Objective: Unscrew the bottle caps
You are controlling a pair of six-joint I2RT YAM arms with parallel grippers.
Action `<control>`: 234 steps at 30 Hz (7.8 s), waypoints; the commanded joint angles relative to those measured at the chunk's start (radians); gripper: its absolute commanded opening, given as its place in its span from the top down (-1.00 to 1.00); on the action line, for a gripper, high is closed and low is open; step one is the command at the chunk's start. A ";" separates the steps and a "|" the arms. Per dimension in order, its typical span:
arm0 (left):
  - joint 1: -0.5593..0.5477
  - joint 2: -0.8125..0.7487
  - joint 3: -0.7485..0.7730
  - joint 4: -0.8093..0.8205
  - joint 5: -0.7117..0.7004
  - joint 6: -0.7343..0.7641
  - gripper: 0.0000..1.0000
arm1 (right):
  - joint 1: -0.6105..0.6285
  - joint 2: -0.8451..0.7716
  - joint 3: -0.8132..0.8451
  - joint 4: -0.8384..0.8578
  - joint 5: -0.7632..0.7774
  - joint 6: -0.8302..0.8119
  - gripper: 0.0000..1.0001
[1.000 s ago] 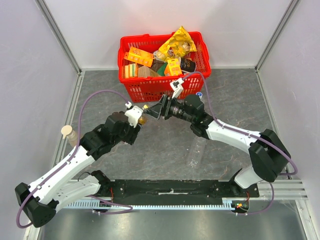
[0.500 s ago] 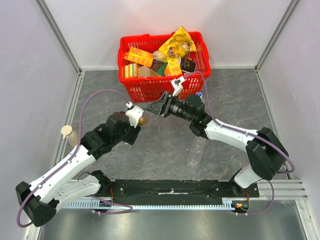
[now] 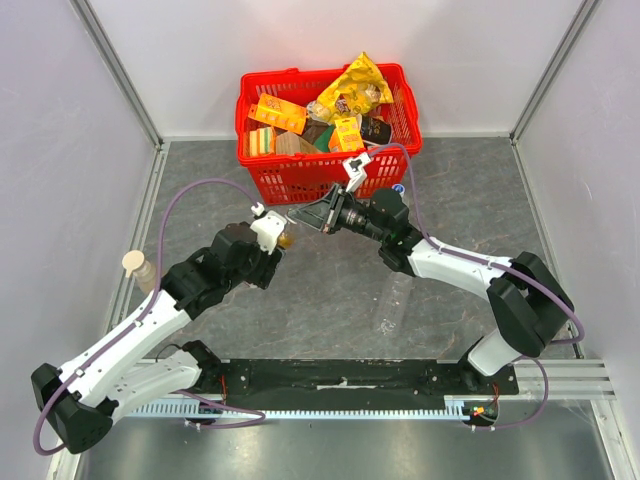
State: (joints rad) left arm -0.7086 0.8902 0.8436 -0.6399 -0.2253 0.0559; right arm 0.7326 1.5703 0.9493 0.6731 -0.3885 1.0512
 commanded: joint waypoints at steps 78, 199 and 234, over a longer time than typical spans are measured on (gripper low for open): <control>-0.002 -0.100 0.017 0.098 0.701 0.005 0.27 | -0.009 -0.509 -0.017 -0.162 -0.324 -0.479 -0.96; -0.002 -0.209 0.029 0.158 1.106 -0.002 0.25 | -0.024 -0.471 -0.046 -0.180 -0.405 -0.618 1.00; -0.002 -0.318 0.018 0.172 0.778 0.021 0.24 | 0.214 0.183 0.026 -0.394 0.537 -0.792 0.87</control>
State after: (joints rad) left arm -0.7090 0.5667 0.8497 -0.4786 0.5526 0.0456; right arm 0.9463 1.7439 0.9306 0.2173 0.0963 0.2283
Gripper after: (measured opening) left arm 0.683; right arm 0.393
